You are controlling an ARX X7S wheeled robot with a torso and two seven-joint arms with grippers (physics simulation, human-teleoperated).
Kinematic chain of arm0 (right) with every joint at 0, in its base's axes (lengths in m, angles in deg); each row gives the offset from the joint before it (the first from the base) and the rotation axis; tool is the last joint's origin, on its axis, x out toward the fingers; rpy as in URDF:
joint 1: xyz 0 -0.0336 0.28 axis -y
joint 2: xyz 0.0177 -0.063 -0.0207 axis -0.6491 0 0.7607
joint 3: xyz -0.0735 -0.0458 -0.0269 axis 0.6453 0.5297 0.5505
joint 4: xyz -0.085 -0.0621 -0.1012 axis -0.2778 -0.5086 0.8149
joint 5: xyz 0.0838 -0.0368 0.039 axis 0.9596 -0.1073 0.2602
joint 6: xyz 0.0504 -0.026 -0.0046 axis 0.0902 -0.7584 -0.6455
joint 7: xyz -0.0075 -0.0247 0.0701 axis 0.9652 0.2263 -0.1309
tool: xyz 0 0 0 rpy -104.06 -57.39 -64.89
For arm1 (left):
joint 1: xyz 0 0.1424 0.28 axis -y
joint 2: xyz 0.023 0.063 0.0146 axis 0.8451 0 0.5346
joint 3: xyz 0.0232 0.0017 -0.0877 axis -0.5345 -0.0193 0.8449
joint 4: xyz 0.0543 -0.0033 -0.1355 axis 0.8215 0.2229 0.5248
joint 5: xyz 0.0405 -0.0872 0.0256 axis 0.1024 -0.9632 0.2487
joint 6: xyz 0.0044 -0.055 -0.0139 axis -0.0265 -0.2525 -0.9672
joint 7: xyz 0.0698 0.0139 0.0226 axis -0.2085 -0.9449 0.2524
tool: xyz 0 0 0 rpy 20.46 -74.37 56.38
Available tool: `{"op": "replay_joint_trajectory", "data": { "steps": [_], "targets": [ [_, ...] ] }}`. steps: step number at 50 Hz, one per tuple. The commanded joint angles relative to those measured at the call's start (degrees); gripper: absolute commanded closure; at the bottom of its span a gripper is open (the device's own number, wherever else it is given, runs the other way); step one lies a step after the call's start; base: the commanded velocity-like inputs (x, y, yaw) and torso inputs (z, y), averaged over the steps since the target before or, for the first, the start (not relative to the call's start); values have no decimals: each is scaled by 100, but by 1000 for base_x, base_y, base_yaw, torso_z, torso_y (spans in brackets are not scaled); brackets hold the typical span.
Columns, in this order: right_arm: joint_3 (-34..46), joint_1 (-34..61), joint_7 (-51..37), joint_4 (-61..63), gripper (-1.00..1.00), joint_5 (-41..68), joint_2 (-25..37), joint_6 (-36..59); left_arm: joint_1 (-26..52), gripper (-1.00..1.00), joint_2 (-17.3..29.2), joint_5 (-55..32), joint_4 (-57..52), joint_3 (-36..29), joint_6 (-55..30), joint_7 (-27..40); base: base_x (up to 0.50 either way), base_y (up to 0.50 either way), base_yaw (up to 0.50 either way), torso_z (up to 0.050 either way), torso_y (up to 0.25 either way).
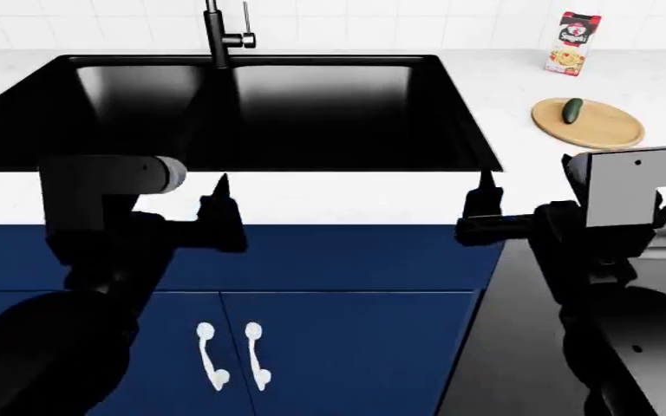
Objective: Pick the pickle from the counter and place it in the sink. Then turn on the sink faucet.
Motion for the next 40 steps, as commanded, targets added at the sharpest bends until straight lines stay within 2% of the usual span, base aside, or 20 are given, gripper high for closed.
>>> {"op": "replay_joint_trajectory", "data": {
  "steps": [1, 7, 13, 16, 20, 36, 40],
  "targets": [
    [-15, 2102, 37, -205, -100, 332, 245, 1690, 2336, -100, 675, -3595, 1067, 180, -1230, 2938, 0, 0, 0, 0, 0],
    [-199, 3055, 70, -729, -100, 520, 131, 2309, 3090, -100, 776, -4647, 1981, -45, -1155, 3957, 0, 0, 0, 0, 0],
    [-209, 3323, -854, -996, -100, 1804, 376, 2319, 3360, -100, 889, -4572, 2461, -141, -905, 3896, 0, 0, 0, 40, 0],
    [-264, 3651, -1515, -1398, -100, 2631, 556, 2338, 3512, -100, 905, -4700, 2507, -152, -932, 4076, 0, 0, 0, 50, 0],
    [-168, 3857, -1873, -1442, -100, 3084, 675, 2306, 3619, -100, 914, -4997, 2527, -163, -975, 4329, -75, -458, 0, 50, 0],
    [153, 3778, -2019, -1669, -100, 3195, 901, 1945, 3727, -100, 1057, -5204, 2547, -365, -725, 4439, -79, -500, 0, 50, 0],
    [212, 3763, -2054, -1709, -100, 3097, 956, 1773, 3720, -100, 1106, -5161, 2583, -381, -639, 4402, 0, -86, 0, 50, 0]
  ]
}}
